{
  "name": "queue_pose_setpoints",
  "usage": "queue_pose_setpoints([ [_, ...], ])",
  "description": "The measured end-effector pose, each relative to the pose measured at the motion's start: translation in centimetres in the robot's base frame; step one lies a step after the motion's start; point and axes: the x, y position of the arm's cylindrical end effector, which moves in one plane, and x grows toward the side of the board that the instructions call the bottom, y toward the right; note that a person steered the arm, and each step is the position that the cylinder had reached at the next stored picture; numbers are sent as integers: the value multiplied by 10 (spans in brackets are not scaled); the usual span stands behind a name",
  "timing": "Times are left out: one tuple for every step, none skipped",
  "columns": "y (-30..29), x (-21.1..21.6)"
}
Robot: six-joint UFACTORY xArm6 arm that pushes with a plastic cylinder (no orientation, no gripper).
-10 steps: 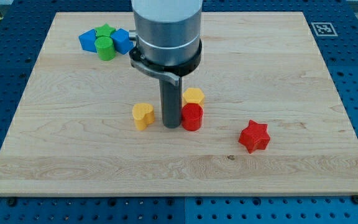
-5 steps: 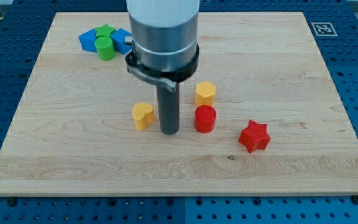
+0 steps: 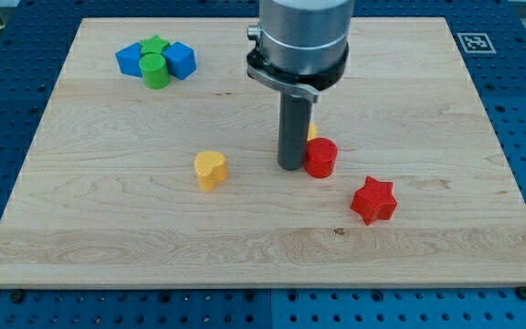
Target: Push the red circle to the top of the red star
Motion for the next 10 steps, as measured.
queue_pose_setpoints([
  [11, -3],
  [28, -3],
  [44, -3],
  [57, -3],
  [63, -3],
  [64, -3],
  [65, -3],
  [66, -3],
  [69, -3],
  [69, -3],
])
